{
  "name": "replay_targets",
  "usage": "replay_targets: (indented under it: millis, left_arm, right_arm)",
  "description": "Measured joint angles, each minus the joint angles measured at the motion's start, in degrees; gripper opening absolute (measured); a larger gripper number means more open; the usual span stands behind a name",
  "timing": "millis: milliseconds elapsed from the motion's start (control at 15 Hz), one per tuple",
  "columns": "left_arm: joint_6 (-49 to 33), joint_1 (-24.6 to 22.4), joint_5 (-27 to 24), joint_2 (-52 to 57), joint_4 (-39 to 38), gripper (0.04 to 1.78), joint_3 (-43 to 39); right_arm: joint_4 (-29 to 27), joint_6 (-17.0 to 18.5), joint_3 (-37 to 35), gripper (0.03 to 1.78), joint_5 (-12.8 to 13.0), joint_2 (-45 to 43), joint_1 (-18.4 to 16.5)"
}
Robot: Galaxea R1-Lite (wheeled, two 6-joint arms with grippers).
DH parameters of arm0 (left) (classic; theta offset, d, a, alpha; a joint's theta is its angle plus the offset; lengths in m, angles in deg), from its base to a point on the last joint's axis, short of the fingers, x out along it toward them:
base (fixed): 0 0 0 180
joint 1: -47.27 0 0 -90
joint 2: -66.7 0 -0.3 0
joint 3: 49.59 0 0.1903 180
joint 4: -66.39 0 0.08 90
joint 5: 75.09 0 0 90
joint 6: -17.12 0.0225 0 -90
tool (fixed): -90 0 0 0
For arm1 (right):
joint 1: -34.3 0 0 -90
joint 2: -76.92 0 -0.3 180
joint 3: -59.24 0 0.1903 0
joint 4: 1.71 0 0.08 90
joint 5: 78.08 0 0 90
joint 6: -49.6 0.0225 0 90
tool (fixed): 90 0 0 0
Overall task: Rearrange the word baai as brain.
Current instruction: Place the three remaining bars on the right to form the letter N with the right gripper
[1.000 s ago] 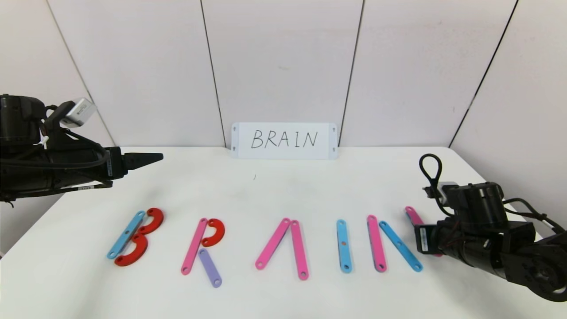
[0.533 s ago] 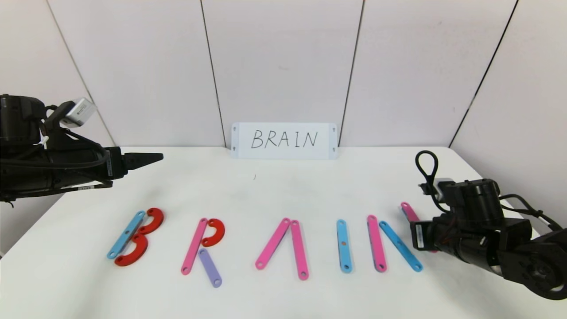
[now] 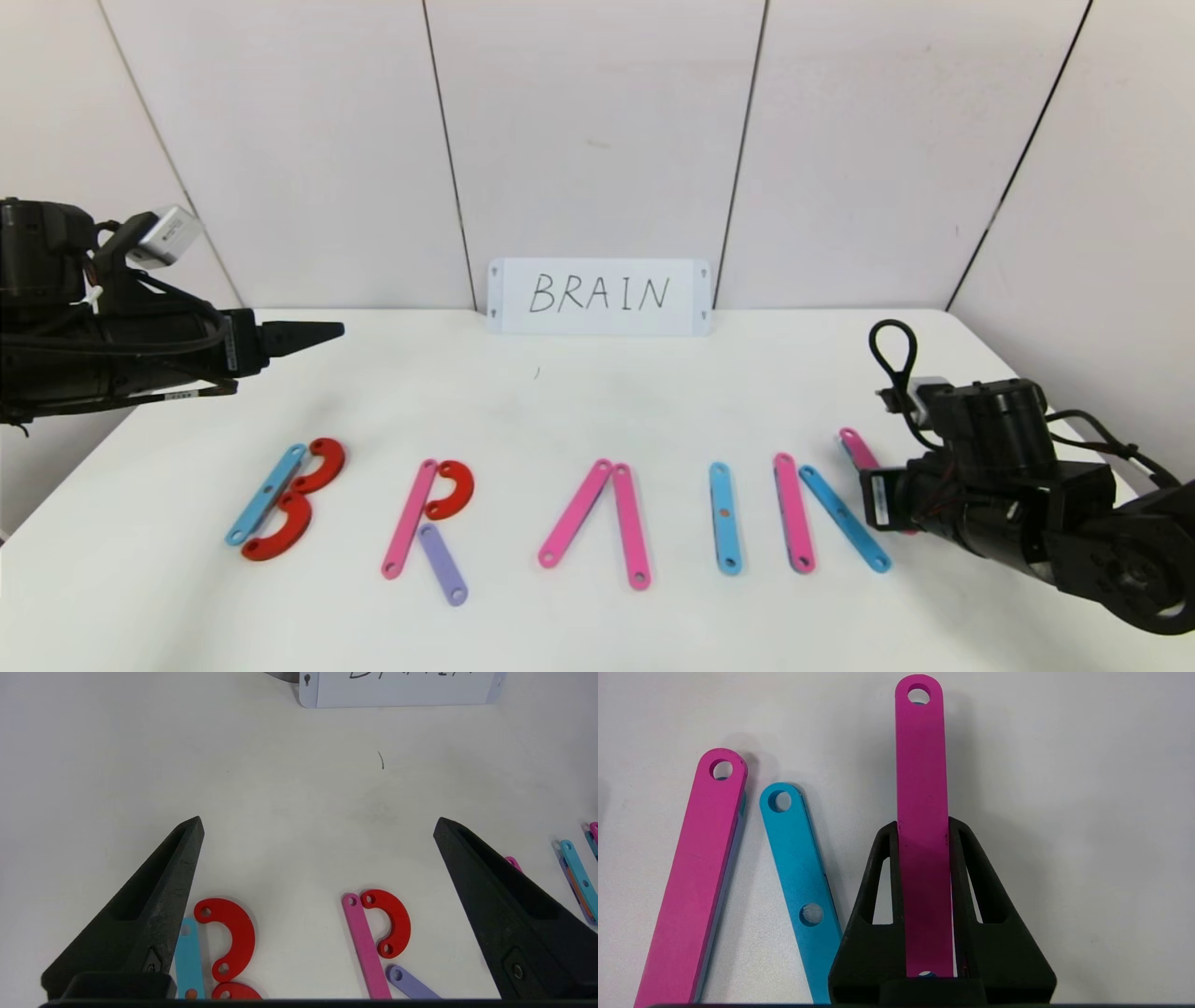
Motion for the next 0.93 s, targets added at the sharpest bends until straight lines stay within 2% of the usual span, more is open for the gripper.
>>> replay_targets:
  millis: [933]
  left_arm:
    - [0.00, -0.02, 0.00, 0.00, 0.00, 1.73, -0.02]
  right_arm:
    - [0.00, 0.52, -0.30, 0.30, 0.00, 1.05, 0.79]
